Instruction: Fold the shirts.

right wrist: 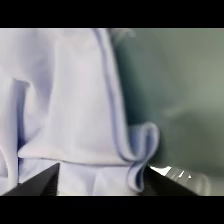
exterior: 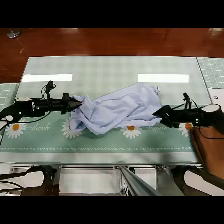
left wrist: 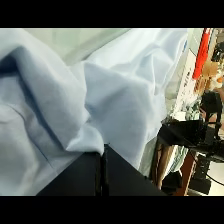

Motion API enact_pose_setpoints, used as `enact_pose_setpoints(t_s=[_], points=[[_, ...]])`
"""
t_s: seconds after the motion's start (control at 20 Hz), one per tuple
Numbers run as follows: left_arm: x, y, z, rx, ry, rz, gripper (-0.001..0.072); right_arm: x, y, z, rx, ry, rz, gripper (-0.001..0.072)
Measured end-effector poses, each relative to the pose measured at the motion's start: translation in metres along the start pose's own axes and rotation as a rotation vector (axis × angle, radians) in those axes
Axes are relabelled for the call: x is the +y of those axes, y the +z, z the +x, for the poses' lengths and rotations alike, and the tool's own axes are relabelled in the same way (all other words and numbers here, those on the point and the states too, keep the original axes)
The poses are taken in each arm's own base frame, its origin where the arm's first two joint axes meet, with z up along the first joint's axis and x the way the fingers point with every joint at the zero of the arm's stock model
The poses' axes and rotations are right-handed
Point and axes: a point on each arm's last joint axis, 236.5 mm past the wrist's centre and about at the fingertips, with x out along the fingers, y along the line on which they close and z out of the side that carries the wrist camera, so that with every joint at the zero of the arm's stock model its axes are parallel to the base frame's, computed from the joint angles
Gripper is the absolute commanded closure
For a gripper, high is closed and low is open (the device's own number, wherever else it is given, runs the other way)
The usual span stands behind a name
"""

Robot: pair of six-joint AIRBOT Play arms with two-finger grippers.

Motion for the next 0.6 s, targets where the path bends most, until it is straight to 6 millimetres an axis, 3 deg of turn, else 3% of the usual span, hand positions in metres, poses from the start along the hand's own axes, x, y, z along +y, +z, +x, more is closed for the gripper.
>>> enact_pose_setpoints(t_s=[0.05, 0.15, 0.3, 0.4, 0.45, 0.6], points=[[-0.002, 0.0, 0.0, 0.003, -0.005, 0.002, 0.0682, 0.006, 0.002, 0.007, 0.011, -0.008, -0.028, 0.0687], [-0.014, 0.003, -0.003, 0.01, -0.028, 0.027, 0.0682, 0.02, 0.005, 0.014, 0.036, -0.028, -0.086, 0.0688], [-0.063, 0.021, -0.018, 0.004, -0.097, 0.152, 0.0682, 0.065, 0.027, 0.0, 0.016, -0.019, -0.21, 0.0688], [-0.114, 0.046, -0.042, -0.055, -0.136, 0.269, 0.0683, 0.11, 0.057, -0.035, -0.074, -0.002, -0.321, 0.0689], [-0.144, 0.061, -0.058, -0.106, -0.148, 0.333, 0.0683, 0.138, 0.075, -0.061, -0.142, 0.002, -0.388, 0.0689], [-0.238, 0.096, -0.117, -0.266, -0.14, 0.518, 0.0683, 0.221, 0.119, -0.162, -0.393, 0.013, -0.555, 0.0689]])
